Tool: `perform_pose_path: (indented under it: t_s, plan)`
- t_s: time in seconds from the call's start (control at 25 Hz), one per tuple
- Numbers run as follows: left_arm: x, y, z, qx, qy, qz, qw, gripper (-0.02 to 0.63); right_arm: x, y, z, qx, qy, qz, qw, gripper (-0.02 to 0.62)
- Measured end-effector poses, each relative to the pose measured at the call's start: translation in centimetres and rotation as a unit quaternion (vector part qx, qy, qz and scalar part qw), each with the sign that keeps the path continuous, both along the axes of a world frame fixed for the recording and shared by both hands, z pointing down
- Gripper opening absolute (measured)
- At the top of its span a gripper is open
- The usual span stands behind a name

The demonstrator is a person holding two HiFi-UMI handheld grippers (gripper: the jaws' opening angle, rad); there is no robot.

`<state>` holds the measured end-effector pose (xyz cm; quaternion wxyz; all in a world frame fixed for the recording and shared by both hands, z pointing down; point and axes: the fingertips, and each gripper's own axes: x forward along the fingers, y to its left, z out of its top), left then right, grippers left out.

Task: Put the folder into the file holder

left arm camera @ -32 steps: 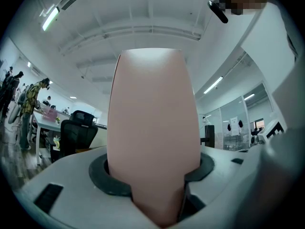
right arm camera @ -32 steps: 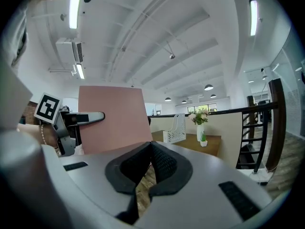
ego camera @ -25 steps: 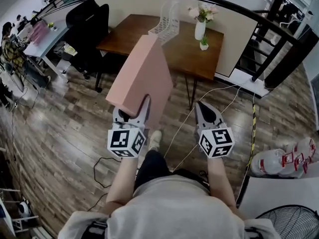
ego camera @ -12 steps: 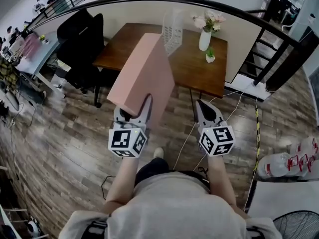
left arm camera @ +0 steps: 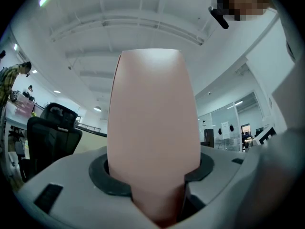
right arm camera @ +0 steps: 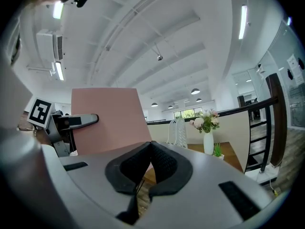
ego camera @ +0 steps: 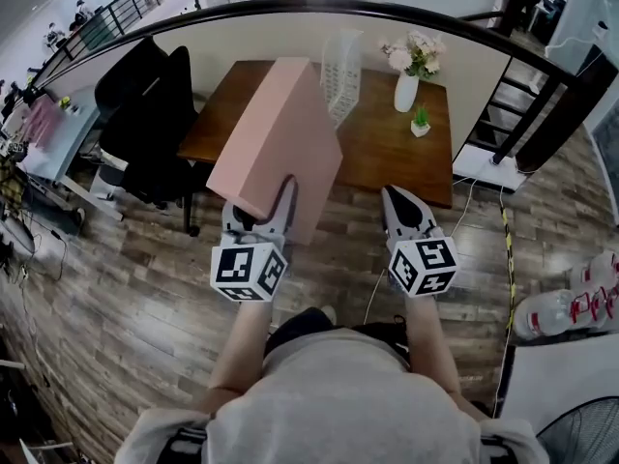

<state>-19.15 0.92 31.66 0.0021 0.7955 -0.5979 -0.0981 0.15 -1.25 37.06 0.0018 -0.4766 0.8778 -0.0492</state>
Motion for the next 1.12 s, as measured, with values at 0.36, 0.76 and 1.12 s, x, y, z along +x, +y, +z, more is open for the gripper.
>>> perform_pose_path:
  t_s: [0.36,0.76,1.12]
  plan:
    - [-2.5,-3.1,0.6,-0.004,-0.002,0.019,0.9998,0.290,-1.4,-2.0,1.8,-0.022,-0.001,0.026,0.999,0.009]
    - [-2.5,-6.7,1.4,-0.020,0.003,0.037,0.9991,0.291,-1.0,-6.1,2.5,-0.034,-0.009,0.036,0.999,0.009]
    - [-3.4,-12.3,-1.6,0.003,0.008,0.028,0.9996,0.291,-0.5,-12.2,1.8,-0.026,-0.007,0.027,0.999,0.009]
